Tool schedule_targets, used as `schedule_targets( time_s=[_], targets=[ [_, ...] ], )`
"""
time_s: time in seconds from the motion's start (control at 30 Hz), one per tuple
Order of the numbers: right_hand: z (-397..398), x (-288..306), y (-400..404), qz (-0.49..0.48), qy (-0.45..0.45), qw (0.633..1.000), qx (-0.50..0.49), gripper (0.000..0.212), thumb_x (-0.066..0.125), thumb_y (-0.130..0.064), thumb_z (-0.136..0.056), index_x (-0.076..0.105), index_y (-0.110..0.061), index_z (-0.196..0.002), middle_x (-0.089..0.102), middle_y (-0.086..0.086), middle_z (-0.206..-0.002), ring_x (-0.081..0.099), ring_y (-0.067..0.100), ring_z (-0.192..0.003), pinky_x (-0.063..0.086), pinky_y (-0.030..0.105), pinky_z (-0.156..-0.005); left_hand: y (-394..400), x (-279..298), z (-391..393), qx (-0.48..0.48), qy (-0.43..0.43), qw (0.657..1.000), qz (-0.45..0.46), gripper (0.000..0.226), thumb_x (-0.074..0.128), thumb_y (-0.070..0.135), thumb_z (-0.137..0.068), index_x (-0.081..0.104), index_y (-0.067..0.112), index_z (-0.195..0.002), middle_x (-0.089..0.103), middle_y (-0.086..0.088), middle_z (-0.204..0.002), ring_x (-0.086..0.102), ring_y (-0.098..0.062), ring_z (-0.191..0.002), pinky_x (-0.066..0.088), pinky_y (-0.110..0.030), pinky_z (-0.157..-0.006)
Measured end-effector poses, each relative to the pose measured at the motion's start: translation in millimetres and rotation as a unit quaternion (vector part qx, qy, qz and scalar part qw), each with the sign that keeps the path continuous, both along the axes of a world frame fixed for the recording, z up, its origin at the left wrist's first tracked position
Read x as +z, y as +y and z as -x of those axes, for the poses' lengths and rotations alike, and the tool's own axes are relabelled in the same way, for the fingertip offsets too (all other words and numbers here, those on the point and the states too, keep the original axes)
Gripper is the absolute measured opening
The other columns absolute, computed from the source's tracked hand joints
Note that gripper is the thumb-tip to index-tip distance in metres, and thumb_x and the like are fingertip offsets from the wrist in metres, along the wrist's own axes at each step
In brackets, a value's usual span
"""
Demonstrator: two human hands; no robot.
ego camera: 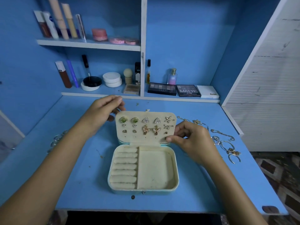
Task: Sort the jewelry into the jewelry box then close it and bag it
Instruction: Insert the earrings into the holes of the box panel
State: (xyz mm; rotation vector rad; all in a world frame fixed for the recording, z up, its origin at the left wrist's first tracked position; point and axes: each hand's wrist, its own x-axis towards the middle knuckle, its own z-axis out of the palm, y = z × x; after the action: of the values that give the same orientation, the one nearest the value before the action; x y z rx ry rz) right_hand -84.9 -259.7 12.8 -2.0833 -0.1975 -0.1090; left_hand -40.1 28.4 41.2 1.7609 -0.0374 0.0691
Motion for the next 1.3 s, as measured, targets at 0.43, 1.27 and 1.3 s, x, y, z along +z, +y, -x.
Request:
schedule_targets(
  time_s=[0.43,1.27,1.3],
  targets=[
    [-6,-7,1,0.036,-0.001,0.999,-0.021,0.025,0.055,-0.027,-0.1,0.072,-0.015,-0.086,0.069,0.003,-0.075,0.067,0.024,-0.077,0.056,0.045,-0.076,-1,-46,37,0.082,-0.037,0.991,-0.104,0.016,0.058,0.027,-0.099,0.071,0.027,-0.09,0.068,0.014,-0.075,0.059,-0.004,-0.071,0.043,-0.019,-0.067],
    [-37,5,17,0.098,-0.034,0.99,-0.091,0.017,0.063,-0.019,-0.096,0.075,-0.015,-0.084,0.072,0.003,-0.071,0.068,0.024,-0.074,0.055,0.031,-0.072,-5,-63,39,0.11,-0.08,0.971,-0.196,0.009,0.063,0.024,-0.095,0.071,0.022,-0.095,0.068,0.014,-0.092,0.06,-0.002,-0.086,0.048,-0.018,-0.075],
    [-41,9,20,0.105,-0.056,0.988,-0.093,0.017,0.063,-0.019,-0.096,0.075,-0.013,-0.086,0.072,0.003,-0.072,0.066,0.024,-0.073,0.053,0.024,-0.071,-5,-63,38,0.11,-0.081,0.971,-0.196,0.009,0.063,0.024,-0.095,0.071,0.022,-0.095,0.068,0.015,-0.092,0.06,-0.002,-0.086,0.048,-0.018,-0.075]
  ],
)
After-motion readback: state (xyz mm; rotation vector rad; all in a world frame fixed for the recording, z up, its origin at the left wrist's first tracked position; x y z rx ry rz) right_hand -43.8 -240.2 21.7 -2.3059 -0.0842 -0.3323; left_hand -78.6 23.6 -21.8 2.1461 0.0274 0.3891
